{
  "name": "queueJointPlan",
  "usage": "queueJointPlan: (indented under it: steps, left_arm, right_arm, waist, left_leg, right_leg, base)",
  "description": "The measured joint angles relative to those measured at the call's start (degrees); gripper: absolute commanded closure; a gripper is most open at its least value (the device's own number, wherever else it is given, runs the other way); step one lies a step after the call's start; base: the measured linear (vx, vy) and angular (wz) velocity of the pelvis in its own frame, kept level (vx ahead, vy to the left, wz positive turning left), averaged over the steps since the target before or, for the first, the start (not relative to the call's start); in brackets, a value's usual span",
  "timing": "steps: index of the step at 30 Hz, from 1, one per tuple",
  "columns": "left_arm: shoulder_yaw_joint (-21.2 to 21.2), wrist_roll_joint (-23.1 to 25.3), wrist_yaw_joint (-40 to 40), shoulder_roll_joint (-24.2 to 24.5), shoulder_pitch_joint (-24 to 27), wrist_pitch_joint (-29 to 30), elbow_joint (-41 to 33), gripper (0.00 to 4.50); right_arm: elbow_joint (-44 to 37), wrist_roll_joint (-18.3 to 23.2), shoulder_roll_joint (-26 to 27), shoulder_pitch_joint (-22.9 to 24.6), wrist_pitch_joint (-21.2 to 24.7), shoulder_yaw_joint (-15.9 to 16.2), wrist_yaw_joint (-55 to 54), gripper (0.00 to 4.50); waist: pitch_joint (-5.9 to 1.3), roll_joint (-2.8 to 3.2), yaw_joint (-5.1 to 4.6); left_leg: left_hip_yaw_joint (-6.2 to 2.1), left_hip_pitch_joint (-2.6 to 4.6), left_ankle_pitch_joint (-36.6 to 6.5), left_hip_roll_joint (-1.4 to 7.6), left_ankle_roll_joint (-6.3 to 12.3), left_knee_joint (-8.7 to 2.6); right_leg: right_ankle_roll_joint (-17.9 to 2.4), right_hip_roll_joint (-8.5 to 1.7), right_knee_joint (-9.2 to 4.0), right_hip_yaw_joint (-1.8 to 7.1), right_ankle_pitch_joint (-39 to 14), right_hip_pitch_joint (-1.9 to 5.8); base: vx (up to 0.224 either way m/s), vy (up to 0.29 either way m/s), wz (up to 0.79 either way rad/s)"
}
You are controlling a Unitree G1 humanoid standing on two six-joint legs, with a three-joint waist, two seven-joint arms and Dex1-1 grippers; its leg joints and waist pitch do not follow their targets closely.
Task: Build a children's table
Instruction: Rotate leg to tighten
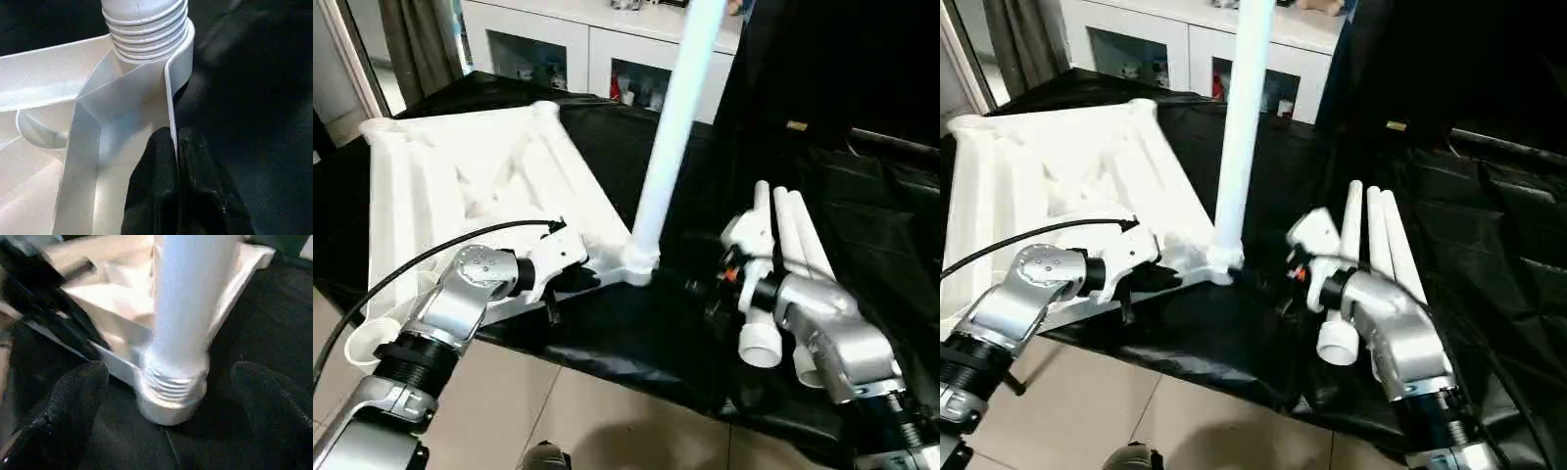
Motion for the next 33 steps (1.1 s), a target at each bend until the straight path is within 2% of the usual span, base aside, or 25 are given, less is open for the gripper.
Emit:
queueJointPlan:
  steps: [3,6,19,20,23,26,29,31,33]
  left_arm:
    - [-0.88,-0.98,-2.81,0.01,0.51,-0.38,-0.83,4.5]
    - [-0.94,-0.98,-3.65,-0.08,0.5,-0.71,-0.89,4.5]
    - [-2.51,-0.89,-6.75,-1.33,-0.77,-3.61,0.17,4.5]
    - [-2.51,-0.89,-6.74,-1.46,-0.79,-3.68,0.31,4.5]
    - [-2.51,-0.87,-6.65,-1.5,-0.92,-3.68,0.39,4.5]
    - [-2.51,-0.87,-6.67,-1.52,-0.93,-3.68,0.39,4.5]
    - [-2.51,-0.87,-6.76,-1.47,-0.92,-3.68,0.39,4.5]
    - [-2.51,-0.86,-6.84,-1.44,-0.92,-3.68,0.39,4.5]
    - [-2.51,-0.85,-6.88,-1.42,-0.92,-3.68,0.4,4.5]
  right_arm:
    - [2.59,-1.4,0.03,-1.12,-1.24,0.47,-0.82,0.06]
    - [3.23,-1.14,0.31,-1.59,-1.49,0.99,-0.15,0.06]
    - [7.13,-0.34,0.18,-1.74,-3.76,1.35,5.06,0.06]
    - [7.94,-0.34,0.28,-2.02,-4.12,1.35,5.23,0.31]
    - [8.79,-0.39,0.73,-2.43,-4.88,1.5,5.51,0.42]
    - [9.34,-0.62,0.77,-3.02,-4.99,1.72,6.05,0.75]
    - [9.54,-0.63,1.13,-3.08,-5.27,1.93,6.39,0.85]
    - [10.34,-0.6,1.41,-3.14,-5.82,2.04,6.44,1.17]
    - [10.85,-0.62,1.7,-3.15,-5.91,2.2,6.42,1.23]
  waist:
    - [0.01,0.01,0.42]
    - [-0.01,-0.01,0.11]
    - [-0.02,0.05,-0.05]
    - [-0.02,0.08,-0.16]
    - [-0.02,0.12,-0.45]
    - [-0.02,0.12,-0.5]
    - [-0.02,0.11,-0.5]
    - [-0.02,0.11,-0.49]
    - [-0.02,0.11,-0.5]
  left_leg:
    - [0.05,-0.11,0.61,0.0,0.55,-0.06]
    - [0.07,-0.09,0.62,0.0,0.57,-0.06]
    - [0.13,-0.37,0.8,0.01,0.89,-0.15]
    - [0.12,-0.36,0.8,0.02,0.89,-0.15]
    - [0.12,-0.35,0.8,0.02,0.89,-0.22]
    - [0.12,-0.36,0.8,0.02,0.89,-0.23]
    - [0.12,-0.36,0.8,0.02,0.89,-0.22]
    - [0.12,-0.35,0.8,0.02,0.89,-0.22]
    - [0.12,-0.35,0.8,0.02,0.89,-0.22]
  right_leg:
    - [0.04,0.01,-0.06,0.01,-0.02,-0.06]
    - [0.04,0.01,-0.29,0.04,0.0,-0.04]
    - [0.09,0.06,-0.78,0.03,-0.02,-0.12]
    - [0.09,0.06,-0.77,0.01,-0.02,-0.12]
    - [0.09,0.06,-0.76,-0.01,-0.02,-0.13]
    - [0.09,0.06,-0.77,-0.01,-0.02,-0.12]
    - [0.09,0.06,-0.77,0.0,-0.02,-0.12]
    - [0.09,0.06,-0.77,-0.01,-0.02,-0.12]
    - [0.09,0.06,-0.77,-0.01,-0.02,-0.12]
  base:
    - [0.0,0.0,0.0]
    - [0.0,0.0,0.0]
    - [0.0,0.0,0.0]
    - [0.0,0.0,0.0]
    - [0.0,0.0,0.0]
    - [0.0,0.0,0.0]
    - [0.0,0.0,0.0]
    - [0.0,0.0,0.0]
    - [0.0,0.0,0.0]
